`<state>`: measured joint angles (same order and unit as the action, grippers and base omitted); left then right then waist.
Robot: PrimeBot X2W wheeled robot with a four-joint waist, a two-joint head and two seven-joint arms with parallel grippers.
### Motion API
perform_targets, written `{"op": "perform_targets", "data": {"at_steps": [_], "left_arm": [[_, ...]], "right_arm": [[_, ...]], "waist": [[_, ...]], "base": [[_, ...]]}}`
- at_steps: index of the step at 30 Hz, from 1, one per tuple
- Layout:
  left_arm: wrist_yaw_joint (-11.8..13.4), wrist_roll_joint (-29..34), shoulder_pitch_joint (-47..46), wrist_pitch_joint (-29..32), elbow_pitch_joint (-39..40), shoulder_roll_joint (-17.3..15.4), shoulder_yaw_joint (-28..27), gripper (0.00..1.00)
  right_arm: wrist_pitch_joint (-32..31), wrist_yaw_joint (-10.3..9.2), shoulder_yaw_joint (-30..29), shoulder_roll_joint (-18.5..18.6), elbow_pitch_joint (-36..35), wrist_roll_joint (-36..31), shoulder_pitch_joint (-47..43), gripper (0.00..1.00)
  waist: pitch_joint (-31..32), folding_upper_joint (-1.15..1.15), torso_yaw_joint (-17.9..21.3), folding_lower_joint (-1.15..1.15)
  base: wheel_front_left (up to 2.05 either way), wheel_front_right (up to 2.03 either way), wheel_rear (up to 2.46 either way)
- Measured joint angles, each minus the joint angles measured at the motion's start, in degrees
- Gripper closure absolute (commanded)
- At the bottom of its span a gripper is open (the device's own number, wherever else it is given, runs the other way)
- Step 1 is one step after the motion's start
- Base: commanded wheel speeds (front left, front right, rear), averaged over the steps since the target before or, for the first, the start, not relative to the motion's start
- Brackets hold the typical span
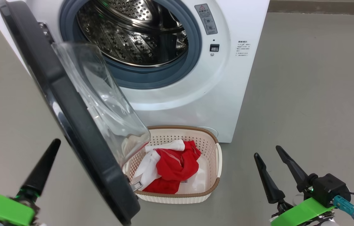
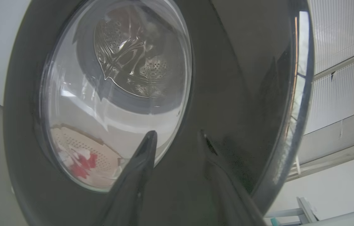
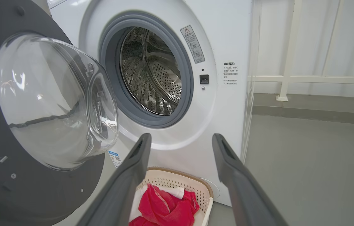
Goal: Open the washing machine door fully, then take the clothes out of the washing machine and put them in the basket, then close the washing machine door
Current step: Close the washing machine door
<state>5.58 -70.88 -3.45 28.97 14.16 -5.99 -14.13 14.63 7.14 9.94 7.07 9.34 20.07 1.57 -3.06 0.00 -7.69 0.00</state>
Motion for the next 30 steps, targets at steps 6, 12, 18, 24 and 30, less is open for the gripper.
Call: {"op": "perform_targets", "data": {"at_steps": [6, 12, 18, 24, 30], "left_arm": [[-6.44, 20.50, 1.83, -12.77, -3.16, -5.00, 3.77, 0.00], [-9.70, 36.08, 2.14, -26.06, -7.13, -7.34, 8.03, 0.00], [-10.17, 45.35, 2.35, -36.32, -10.46, -7.80, 10.96, 0.00], [-8.94, 49.23, 2.35, -40.81, -13.95, -7.45, 12.20, 0.00], [-7.27, 50.02, 2.34, -42.25, -16.91, -6.50, 11.98, 0.00]], "right_arm": [[0.00, 0.00, 0.09, 0.03, 0.73, 0.10, -0.01, 0.00], [0.00, 0.00, 0.35, 0.14, 1.03, 0.10, -0.01, 0.00], [0.00, 0.00, 0.35, 0.14, 0.94, 0.07, -0.01, 0.00], [0.00, 0.00, 0.29, 0.09, 0.71, -0.05, 0.04, 0.00], [0.00, 0.00, 0.26, 0.02, 0.66, -0.05, 0.34, 0.00]], "waist": [[0.26, 0.00, 0.00, 0.00], [0.36, 0.00, 0.35, 0.00], [-0.06, 0.00, 0.77, 0.00], [-1.10, 0.00, 1.06, 0.00], [-1.66, 0.00, 1.44, 0.00]], "base": [[0.00, 0.00, 0.00], [0.00, 0.00, 0.00], [0.00, 0.00, 0.00], [0.00, 0.00, 0.00], [0.00, 0.00, 0.00]]}}
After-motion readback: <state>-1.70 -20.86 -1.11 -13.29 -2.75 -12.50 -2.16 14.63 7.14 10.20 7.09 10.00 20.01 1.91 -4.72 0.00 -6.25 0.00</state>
